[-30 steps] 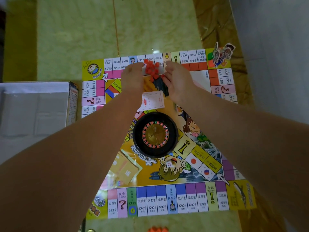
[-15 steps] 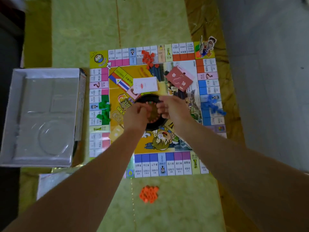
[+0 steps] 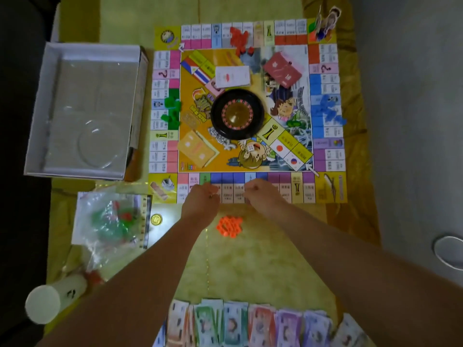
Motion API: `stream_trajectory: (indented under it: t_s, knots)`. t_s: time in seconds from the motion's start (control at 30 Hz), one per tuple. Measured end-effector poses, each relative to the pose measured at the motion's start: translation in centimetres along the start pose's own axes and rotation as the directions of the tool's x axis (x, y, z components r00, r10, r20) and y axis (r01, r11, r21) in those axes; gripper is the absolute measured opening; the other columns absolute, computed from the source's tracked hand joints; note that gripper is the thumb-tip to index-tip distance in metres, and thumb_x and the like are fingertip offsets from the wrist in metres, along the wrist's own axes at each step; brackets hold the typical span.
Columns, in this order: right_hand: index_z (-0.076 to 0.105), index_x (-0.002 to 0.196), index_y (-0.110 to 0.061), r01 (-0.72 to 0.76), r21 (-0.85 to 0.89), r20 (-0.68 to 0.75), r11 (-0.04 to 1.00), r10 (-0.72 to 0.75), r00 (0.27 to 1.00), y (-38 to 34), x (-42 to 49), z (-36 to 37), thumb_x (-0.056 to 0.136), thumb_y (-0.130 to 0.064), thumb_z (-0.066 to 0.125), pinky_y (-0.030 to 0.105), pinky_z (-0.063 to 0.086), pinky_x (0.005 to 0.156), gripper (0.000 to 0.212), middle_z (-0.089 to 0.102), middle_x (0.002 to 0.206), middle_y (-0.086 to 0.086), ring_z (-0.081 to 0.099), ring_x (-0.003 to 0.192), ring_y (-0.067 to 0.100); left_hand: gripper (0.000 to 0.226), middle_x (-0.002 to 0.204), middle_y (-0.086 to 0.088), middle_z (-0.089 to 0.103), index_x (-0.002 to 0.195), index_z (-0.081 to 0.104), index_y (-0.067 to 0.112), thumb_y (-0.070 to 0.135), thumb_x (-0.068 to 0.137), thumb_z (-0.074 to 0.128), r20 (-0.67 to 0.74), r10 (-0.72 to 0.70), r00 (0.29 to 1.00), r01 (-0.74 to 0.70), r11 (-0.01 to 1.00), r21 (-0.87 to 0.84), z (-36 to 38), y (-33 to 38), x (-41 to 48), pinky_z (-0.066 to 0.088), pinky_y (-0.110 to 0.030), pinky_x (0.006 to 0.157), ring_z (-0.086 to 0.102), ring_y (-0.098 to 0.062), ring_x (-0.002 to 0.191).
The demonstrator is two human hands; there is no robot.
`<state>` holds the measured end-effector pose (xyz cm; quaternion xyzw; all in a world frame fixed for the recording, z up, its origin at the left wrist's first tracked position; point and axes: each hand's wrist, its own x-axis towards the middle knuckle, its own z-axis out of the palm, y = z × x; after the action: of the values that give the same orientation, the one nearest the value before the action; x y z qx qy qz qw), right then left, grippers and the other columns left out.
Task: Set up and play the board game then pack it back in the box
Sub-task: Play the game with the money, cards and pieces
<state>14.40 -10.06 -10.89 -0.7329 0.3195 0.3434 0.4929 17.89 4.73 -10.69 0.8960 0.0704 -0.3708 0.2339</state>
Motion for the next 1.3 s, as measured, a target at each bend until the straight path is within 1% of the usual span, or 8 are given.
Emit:
stream_trajectory:
  t_s: [0.07, 0.2, 0.37, 0.5, 0.6, 0.77, 1.03, 1.3]
  knots:
    - [0.056, 0.126, -0.006, 0.033, -0.004, -0.058, 0.999, -0.033, 0.998, 0.5, -0.3, 0.4, 0.097, -0.013, 0.045, 0.031, 0.045, 0.076, 0.032, 0.06, 0.122, 0.014, 0.057, 0.095, 0.023, 0.038, 0.124, -0.01, 0.063, 0.128, 0.06, 0.018, 0.012, 0.094, 0.044, 0.007, 0.042, 0.999, -0.042, 0.999, 0.007, -0.1, -0.3, -0.1, 0.049, -0.032, 0.082, 0.062, -0.031, 0.103]
    - [0.056, 0.124, -0.013, 0.088, 0.096, -0.189, 0.991, -0.068, 0.98, 2.1, -1.5, 2.3, 0.096, -0.011, 0.046, 0.023, 0.038, 0.059, 0.03, 0.059, 0.109, 0.007, 0.054, 0.075, 0.014, 0.041, 0.131, -0.008, 0.058, 0.122, 0.064, 0.018, 0.025, 0.088, 0.044, 0.016, 0.103, 0.995, -0.103, 0.994, -0.019, -0.1, -1.9, -1.4, 0.047, -0.034, 0.093, 0.059, -0.029, 0.112]
    - [0.061, 0.103, -0.011, 0.102, 0.17, -0.302, 0.98, -0.046, 0.952, 5.5, -4.7, 5.0, 0.095, -0.009, 0.048, 0.046, 0.054, 0.088, 0.016, 0.064, 0.098, 0.007, 0.064, 0.095, 0.03, 0.028, 0.116, -0.016, 0.061, 0.113, 0.065, 0.01, 0.013, 0.092, 0.048, -0.072, 0.19, 0.979, -0.189, 0.982, 0.019, 0.5, -5.4, -5.2, 0.049, -0.039, 0.089, 0.06, -0.032, 0.105]
    - [0.062, 0.083, -0.025, 0.088, 0.162, -0.284, 0.983, -0.039, 0.958, 9.5, -7.8, 8.4, 0.092, -0.006, 0.05, 0.048, 0.053, 0.088, 0.024, 0.064, 0.088, -0.002, 0.063, 0.087, 0.024, 0.032, 0.124, -0.01, 0.055, 0.124, 0.06, 0.017, 0.014, 0.094, 0.047, 0.01, 0.231, 0.973, -0.231, 0.965, 0.126, 2.3, -9.5, -8.5, 0.042, -0.032, 0.091, 0.056, -0.029, 0.113]
    - [0.065, 0.113, -0.02, 0.083, 0.069, -0.285, 0.994, -0.06, 0.957, 11.4, -9.7, 10.1, 0.092, -0.006, 0.049, 0.034, 0.048, 0.085, 0.029, 0.064, 0.115, 0.004, 0.058, 0.084, 0.015, 0.041, 0.143, -0.005, 0.045, 0.13, 0.057, 0.017, 0.01, 0.091, 0.048, 0.092, 0.296, 0.951, -0.308, 0.931, 0.197, 4.0, -11.9, -9.7, 0.041, -0.033, 0.1, 0.046, -0.024, 0.128]
    - [0.057, 0.127, -0.016, 0.142, -0.026, -0.285, 0.989, -0.144, 0.948, 12.6, -10.9, 11.3, 0.091, -0.005, 0.053, 0.029, 0.041, 0.097, 0.038, 0.056, 0.13, 0.006, 0.051, 0.123, 0.018, 0.046, 0.149, -0.008, 0.038, 0.132, 0.053, 0.01, 0.009, 0.087, 0.052, 0.075, 0.394, 0.916, -0.399, 0.881, 0.253, 5.4, -13.6, -10.3, 0.04, -0.04, 0.105, 0.04, -0.027, 0.135]
    - [0.063, 0.097, -0.02, 0.262, -0.157, -0.326, 0.952, -0.3, 0.896, 16.8, -13.9, 11.3, 0.091, -0.003, 0.051, 0.019, 0.035, 0.058, 0.021, 0.055, 0.084, -0.003, 0.048, 0.061, 0.005, 0.033, 0.114, -0.01, 0.054, 0.115, 0.064, 0.014, 0.007, 0.084, 0.059, -0.007, 0.444, 0.896, -0.426, 0.863, 0.27, 8.7, -15.2, -16.1, 0.043, -0.038, 0.09, 0.05, -0.029, 0.108]
    - [0.058, 0.092, -0.02, 0.102, -0.147, -0.261, 0.984, -0.138, 0.955, 23.4, -17.8, 6.6, 0.095, -0.01, 0.054, 0.025, 0.039, 0.056, 0.011, 0.057, 0.074, -0.006, 0.052, 0.061, 0.011, 0.019, 0.096, -0.005, 0.066, 0.105, 0.064, 0.017, 0.016, 0.092, 0.05, 0.247, 0.442, 0.863, -0.489, 0.853, 0.182, 15.1, -11.1, -20.2, 0.05, -0.037, 0.073, 0.062, -0.026, 0.087]
